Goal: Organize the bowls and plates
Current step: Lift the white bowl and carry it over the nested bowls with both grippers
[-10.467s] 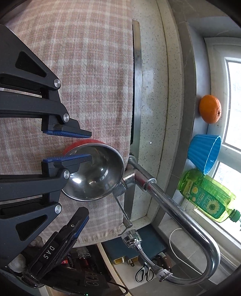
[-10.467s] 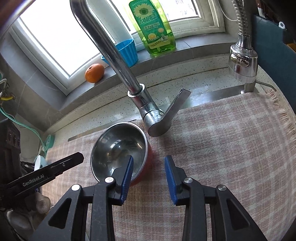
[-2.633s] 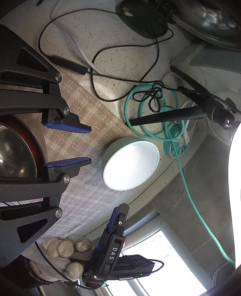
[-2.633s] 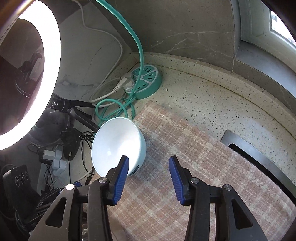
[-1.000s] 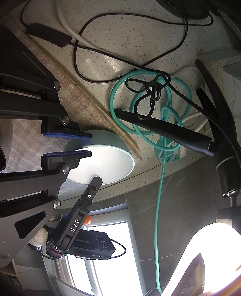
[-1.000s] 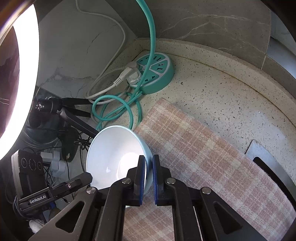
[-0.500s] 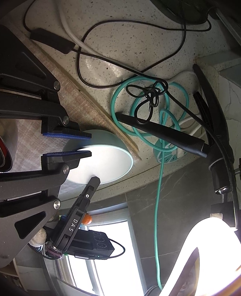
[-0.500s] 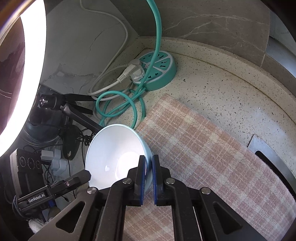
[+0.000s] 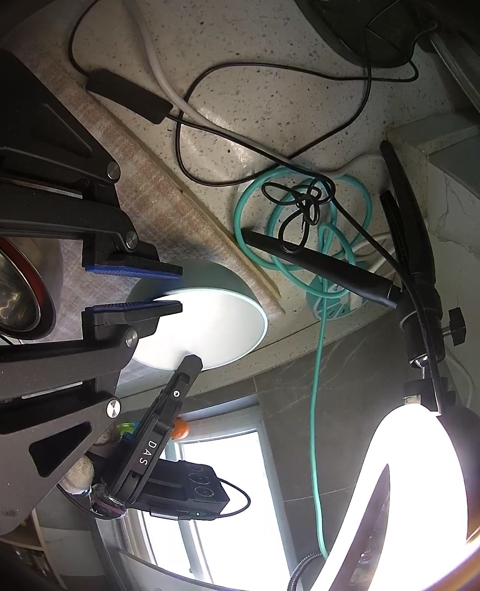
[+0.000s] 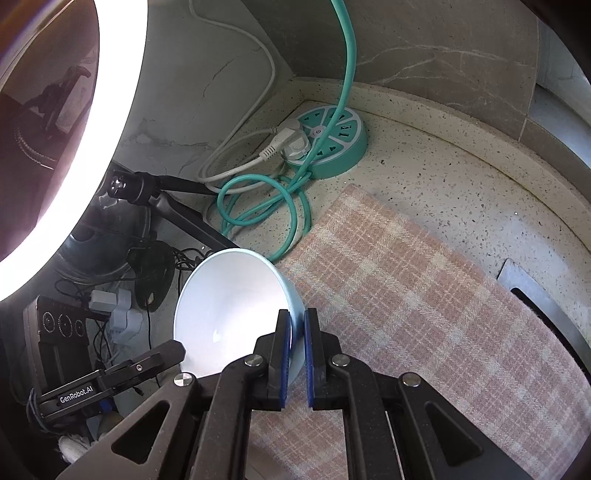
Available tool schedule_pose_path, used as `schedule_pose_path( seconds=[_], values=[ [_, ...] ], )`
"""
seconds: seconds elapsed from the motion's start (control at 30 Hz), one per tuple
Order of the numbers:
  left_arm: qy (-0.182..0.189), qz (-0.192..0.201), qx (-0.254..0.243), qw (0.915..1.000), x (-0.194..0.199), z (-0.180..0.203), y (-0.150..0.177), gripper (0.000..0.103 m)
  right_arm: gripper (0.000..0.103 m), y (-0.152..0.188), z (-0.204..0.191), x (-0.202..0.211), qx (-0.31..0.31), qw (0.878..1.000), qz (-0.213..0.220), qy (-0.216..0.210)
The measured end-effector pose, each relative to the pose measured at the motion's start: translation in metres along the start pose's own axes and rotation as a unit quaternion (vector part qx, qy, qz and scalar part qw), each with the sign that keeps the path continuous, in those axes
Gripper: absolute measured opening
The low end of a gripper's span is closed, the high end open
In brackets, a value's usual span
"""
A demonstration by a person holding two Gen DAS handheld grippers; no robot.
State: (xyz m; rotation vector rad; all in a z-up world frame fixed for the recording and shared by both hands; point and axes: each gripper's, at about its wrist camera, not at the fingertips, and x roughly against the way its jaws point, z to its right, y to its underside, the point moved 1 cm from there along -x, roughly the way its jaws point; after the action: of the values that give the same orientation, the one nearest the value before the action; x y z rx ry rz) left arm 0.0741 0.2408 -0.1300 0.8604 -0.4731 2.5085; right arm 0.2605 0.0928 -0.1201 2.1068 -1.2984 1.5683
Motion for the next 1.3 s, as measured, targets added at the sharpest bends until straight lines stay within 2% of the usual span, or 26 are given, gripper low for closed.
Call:
schedule_pose_path(
  seconds=[1.3],
  values=[
    [0.016,-0.003,-0.040,0.9991,0.072,0.020,0.055,0.008,0.007,0.072,-0.050,0.070,0.005,0.999,0.044,0.003]
  ],
)
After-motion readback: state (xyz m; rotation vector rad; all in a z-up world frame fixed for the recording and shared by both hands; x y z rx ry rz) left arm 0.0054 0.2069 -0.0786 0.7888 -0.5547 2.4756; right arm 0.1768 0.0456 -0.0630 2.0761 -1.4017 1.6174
